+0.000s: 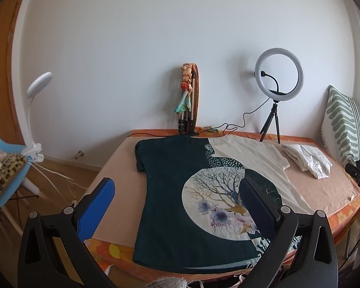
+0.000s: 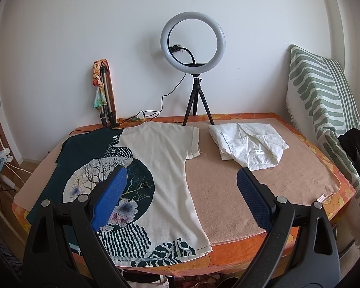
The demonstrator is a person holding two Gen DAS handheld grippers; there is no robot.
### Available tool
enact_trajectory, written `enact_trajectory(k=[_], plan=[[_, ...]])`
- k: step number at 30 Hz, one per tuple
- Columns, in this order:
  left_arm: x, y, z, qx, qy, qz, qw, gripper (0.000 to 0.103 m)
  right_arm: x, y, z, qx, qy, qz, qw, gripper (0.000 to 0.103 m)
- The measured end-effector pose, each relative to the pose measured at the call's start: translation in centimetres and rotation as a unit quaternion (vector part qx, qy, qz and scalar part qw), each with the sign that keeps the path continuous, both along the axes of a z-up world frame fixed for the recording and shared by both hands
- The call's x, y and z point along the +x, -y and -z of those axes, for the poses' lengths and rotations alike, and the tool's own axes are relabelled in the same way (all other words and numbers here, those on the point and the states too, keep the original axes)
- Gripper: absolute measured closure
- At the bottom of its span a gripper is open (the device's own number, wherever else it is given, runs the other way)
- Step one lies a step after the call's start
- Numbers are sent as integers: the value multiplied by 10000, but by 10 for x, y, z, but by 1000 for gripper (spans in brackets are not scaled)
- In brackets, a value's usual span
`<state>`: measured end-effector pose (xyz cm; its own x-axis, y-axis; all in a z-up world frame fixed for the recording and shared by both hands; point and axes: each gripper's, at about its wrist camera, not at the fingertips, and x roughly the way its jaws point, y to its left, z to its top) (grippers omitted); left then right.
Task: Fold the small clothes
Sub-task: 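Grasp the dark green shoulder with the right gripper while the left gripper grasps its hem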
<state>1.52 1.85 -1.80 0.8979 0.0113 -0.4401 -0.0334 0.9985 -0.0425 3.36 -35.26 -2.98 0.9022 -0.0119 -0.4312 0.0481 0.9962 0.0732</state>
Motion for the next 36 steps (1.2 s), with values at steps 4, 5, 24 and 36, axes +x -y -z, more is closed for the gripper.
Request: enact_trajectory(k=[4,5,24,36], plan=[[2,-12,9,54,-61,-89,9999,0,5,-8,-1,6,-13,-40,10000,8],[4,-16,12,86,-86,-72,9999,0,8,-10,-1,2,-34,-68,10000,8],[27,-94,112,-1170,-1519,-42,9814,31,106,-132,-52,23,-435,-1605,9861,8],[47,-94,171,-1464,-2418,129,9591,65,230,-280,-53,193,-1124,-2453,9627,11]])
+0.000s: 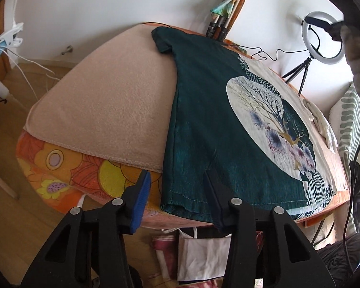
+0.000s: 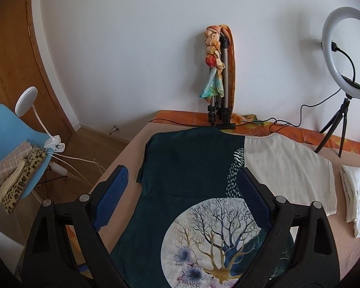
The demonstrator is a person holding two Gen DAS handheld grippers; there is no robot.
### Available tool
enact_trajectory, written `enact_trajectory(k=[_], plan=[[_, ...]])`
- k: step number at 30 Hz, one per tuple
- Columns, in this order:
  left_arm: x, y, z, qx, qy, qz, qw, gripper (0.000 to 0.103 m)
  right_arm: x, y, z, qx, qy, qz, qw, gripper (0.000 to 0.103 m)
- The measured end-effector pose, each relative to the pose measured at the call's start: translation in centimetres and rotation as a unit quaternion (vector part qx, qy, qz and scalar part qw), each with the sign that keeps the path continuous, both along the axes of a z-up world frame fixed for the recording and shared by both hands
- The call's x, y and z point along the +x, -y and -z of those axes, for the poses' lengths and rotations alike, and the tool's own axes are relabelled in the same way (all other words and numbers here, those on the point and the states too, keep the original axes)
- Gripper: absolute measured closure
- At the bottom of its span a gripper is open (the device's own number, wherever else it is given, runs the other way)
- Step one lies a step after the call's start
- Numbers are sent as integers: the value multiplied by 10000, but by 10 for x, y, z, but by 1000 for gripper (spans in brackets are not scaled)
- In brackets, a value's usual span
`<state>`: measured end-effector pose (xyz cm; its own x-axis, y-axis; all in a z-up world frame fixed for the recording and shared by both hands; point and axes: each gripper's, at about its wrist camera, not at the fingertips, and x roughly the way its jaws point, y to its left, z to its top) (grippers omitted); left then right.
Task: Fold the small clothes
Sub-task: 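Grasp the dark green shoulder with the right gripper while the left gripper grasps its hem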
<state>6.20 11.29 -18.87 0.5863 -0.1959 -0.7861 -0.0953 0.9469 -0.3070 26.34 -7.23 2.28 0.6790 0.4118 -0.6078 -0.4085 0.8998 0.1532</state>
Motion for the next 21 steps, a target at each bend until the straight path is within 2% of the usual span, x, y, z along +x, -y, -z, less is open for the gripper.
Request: enact_trajectory(k=[3,5,7,8,10,13,17,20,21], plan=[[3,-3,3,-10,-41,-37,10000,67,34,-36,14,138,-429,-279,9986,17],[6,-4,5,-77,-84,-39,9999,68,55,-60,26,44,-622,-438,9971,18],[8,-2,5,26,-37,-8,10000,68,75,-85,42,-106,-793,-583,9951,18],[9,0,5,100,-20,-9,9999,70,85,-96,50,-150,-899,-632,9938,18],[11,1,6,92,-8,-1,10000,80,105,-118,67,-238,-1139,-707,9907,21],[13,-4,8,-180,1,-7,9998,97,131,-149,93,-452,-1292,-774,9876,23],[14,-6,11,-453,90,27,9989,101,164,-182,129,-505,-1644,-816,9817,33],[16,-7,12,-714,115,19,9974,102,183,-209,158,-735,-1886,-911,9751,38],[16,-5,12,-767,125,42,9970,102,187,-216,166,-801,-1919,-939,9736,43]])
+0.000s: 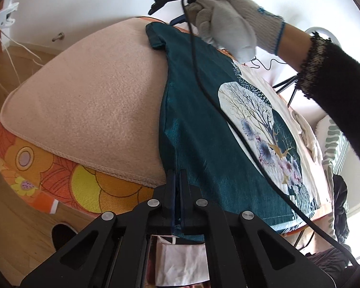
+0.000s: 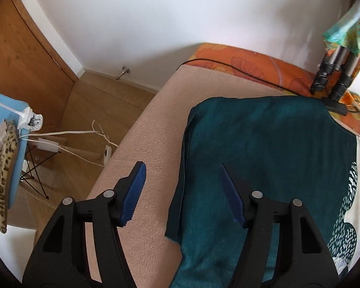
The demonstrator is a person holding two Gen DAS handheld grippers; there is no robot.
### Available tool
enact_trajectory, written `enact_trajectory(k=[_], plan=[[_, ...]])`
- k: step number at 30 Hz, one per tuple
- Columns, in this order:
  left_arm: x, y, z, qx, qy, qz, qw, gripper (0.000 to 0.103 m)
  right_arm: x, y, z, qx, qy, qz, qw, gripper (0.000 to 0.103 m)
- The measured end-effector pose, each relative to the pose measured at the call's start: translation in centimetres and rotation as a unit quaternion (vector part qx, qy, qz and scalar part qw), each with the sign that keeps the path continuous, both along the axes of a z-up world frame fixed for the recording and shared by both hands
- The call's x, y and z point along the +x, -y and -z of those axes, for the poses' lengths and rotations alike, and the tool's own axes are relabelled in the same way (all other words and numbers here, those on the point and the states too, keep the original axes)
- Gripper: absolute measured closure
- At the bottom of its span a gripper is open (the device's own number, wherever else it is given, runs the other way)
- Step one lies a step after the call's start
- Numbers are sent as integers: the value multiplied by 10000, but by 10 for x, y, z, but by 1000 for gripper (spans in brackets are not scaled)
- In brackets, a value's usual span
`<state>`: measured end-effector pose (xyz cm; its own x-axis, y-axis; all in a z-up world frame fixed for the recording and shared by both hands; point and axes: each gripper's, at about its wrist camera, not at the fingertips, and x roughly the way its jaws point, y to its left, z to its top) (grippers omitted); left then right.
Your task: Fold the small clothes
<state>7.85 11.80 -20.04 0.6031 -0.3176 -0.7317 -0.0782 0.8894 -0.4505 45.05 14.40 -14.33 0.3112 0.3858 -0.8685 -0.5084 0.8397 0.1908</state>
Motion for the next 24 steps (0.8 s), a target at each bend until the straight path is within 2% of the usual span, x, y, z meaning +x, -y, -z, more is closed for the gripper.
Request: enact_trajectory(k=[4,9,14,15,16,18,20,24], plan=[[3,3,-2,-136,56,65,9999,102,14,-25,25,-351,-38,-160,9992,49],[5,10,-4,-161,107,185,9996,102,32,-42,44,-675,-5,-228,9975,52],[4,14,-7,-144,177,230,9995,102,39,-49,51,-1011,224,-308,9941,75],[4,14,-8,-131,193,228,9995,102,41,-48,51,-1076,289,-286,9934,95],[4,15,-9,-117,214,230,9994,102,42,-46,50,-1132,345,-258,9926,98],[3,16,-14,-41,281,267,9992,102,48,-35,44,-901,263,-186,9954,99],[2,20,-19,-22,370,322,9988,102,51,-20,34,-714,365,-80,9967,99],[1,36,-29,-6,507,615,9968,102,55,24,10,-264,410,163,9987,99]])
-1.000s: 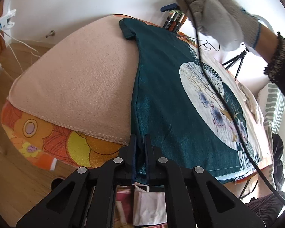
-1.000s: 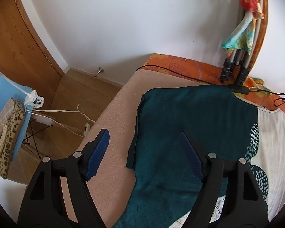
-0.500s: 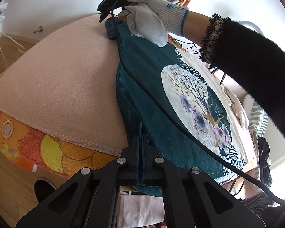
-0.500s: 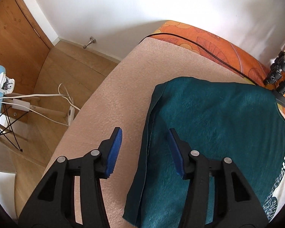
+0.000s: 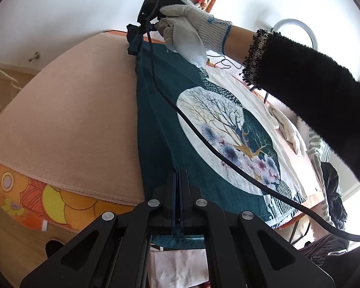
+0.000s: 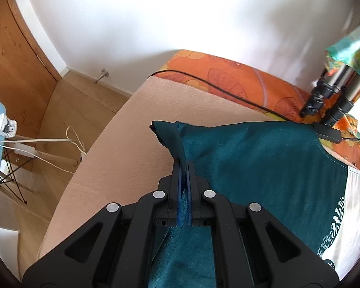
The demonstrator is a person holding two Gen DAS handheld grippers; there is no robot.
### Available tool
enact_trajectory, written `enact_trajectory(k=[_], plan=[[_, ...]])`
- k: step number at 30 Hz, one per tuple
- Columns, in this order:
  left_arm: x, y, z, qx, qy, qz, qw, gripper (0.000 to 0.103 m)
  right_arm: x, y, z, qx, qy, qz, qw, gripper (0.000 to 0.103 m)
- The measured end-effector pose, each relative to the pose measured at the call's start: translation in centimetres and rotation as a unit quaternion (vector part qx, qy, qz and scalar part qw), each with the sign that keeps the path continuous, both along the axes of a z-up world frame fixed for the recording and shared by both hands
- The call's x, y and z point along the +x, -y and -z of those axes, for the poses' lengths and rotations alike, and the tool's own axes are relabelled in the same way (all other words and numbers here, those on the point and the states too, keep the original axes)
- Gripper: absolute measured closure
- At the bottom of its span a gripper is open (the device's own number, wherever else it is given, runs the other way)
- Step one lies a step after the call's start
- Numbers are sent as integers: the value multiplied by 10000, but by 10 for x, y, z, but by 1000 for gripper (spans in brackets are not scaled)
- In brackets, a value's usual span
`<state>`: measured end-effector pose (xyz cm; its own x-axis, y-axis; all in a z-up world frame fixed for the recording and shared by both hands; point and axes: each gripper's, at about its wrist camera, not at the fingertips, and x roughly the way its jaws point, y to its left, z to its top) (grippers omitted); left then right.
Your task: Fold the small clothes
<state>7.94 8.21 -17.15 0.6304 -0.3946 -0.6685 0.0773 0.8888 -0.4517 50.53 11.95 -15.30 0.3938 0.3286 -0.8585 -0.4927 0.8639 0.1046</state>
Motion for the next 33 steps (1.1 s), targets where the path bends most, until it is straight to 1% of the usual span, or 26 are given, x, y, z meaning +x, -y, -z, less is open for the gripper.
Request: enact_trajectory(k=[2,4,8,12,16,20,22,25,29,30,31,32,33], plan=[[1,9,-3,-25,26,159,9999,102,1,26,-13,181,98,58,9998,99],[2,21,-6,73,80,315,9994,102,1,51,-23,246,140,178,9994,99],[8,46,-4,121,37,615,9980,102,3,109,-30,364,175,576,9975,99],[12,63,1,138,-81,849,9963,102,5,154,-19,446,107,880,9951,99],[12,81,0,223,-56,1083,9939,102,4,191,-7,457,58,1069,9932,99],[14,96,1,325,-93,1271,9913,102,10,209,7,434,-14,1175,9921,99],[16,100,3,298,-132,1318,9907,102,12,214,10,485,-51,1215,9914,99],[19,104,5,286,-160,1334,9905,102,16,214,14,473,-9,1146,9923,99],[22,113,7,253,-229,1463,9886,102,19,214,18,179,-14,1221,9924,99],[22,116,7,293,-225,1508,9879,100,20,215,18,105,-23,1289,9916,98],[21,118,7,317,-272,1577,9866,95,21,218,16,27,18,1341,9910,93],[21,120,8,294,-327,1646,9854,92,21,221,14,-83,76,1423,9898,86],[19,123,6,270,-319,1710,9844,89,21,226,11,-169,136,1516,9882,68]])
